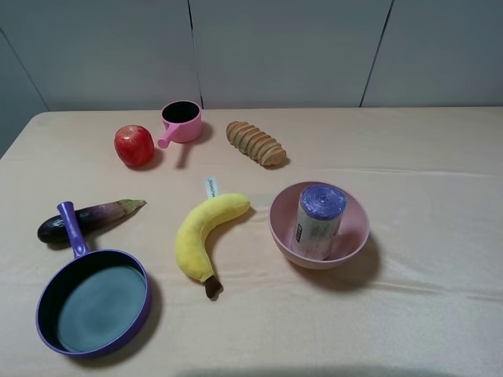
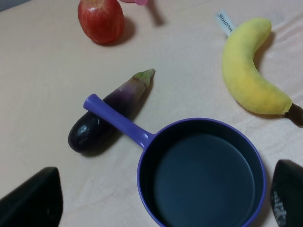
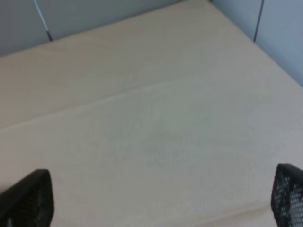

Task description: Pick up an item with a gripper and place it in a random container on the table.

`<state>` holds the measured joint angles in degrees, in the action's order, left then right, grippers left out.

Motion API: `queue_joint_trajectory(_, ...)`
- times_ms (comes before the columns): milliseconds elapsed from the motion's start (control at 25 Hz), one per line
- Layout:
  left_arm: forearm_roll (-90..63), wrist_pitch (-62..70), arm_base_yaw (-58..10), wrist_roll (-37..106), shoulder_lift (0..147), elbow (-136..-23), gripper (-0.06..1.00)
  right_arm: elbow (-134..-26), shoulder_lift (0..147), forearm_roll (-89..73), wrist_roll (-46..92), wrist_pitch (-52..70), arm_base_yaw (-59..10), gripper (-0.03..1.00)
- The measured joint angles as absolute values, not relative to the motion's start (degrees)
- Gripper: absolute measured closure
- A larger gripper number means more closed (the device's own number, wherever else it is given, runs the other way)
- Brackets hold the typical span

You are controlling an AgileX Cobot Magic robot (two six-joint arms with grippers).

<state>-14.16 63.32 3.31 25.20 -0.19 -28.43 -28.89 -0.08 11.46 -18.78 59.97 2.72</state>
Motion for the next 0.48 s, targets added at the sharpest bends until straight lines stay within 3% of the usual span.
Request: queue_joint_trajectory(480, -14.16, 63.32, 3.31, 25.20, -0.19, -28.43, 0.06, -28.83, -0.38, 9.48, -14.67, 59.87, 2.78, 0.27)
